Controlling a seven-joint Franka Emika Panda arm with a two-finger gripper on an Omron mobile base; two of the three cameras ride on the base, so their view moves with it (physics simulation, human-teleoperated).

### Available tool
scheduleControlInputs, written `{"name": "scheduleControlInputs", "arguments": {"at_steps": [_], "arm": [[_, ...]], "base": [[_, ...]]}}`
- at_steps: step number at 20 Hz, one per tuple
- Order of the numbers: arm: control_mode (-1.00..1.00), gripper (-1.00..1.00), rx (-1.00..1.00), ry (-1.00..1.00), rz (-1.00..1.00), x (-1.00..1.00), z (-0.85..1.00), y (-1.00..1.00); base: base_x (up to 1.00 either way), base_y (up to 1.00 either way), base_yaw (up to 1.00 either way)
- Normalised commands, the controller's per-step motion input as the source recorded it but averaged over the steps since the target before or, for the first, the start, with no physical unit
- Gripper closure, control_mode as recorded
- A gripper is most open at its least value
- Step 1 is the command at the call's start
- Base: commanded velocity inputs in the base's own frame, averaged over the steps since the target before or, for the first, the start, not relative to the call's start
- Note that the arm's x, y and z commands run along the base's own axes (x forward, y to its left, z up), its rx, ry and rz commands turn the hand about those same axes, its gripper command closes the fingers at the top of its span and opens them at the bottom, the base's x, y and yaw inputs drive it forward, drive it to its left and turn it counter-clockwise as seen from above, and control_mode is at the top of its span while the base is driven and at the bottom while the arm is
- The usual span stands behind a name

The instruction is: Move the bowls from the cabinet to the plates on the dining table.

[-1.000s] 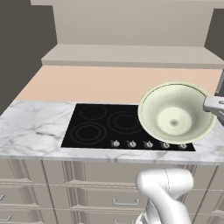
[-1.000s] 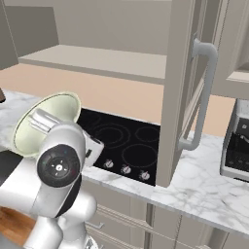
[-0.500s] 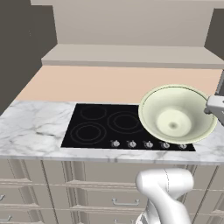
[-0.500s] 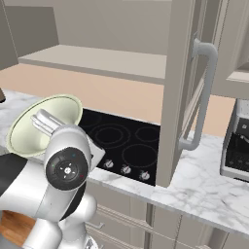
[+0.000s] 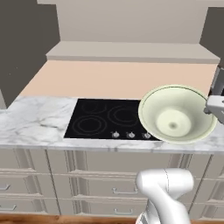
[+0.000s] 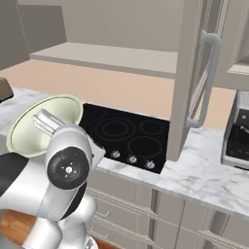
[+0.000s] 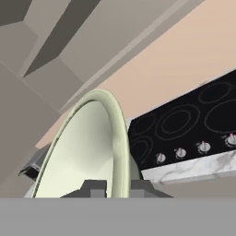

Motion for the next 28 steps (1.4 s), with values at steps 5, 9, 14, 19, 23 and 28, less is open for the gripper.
{"name": "scheduleControlInputs", "arguments": {"at_steps": [5, 9, 14, 19, 23, 28], "arm": [[1.0, 1.0, 0.0, 0.0, 0.0, 0.0, 0.0, 0.0], [1.0, 1.0, 0.0, 0.0, 0.0, 0.0, 0.0, 0.0], [1.0, 1.0, 0.0, 0.0, 0.0, 0.0, 0.0, 0.0], [1.0, 1.0, 0.0, 0.0, 0.0, 0.0, 0.0, 0.0], [1.0, 1.0, 0.0, 0.0, 0.0, 0.0, 0.0, 0.0], [1.0, 1.0, 0.0, 0.0, 0.0, 0.0, 0.0, 0.0]], "base": [[-0.52, 0.0, 0.0], [0.0, -0.02, -0.01], [-0.17, -0.24, -0.26], [-0.23, -0.23, -0.34], [-0.23, -0.21, -0.35], [-0.26, -0.25, -0.34]]}}
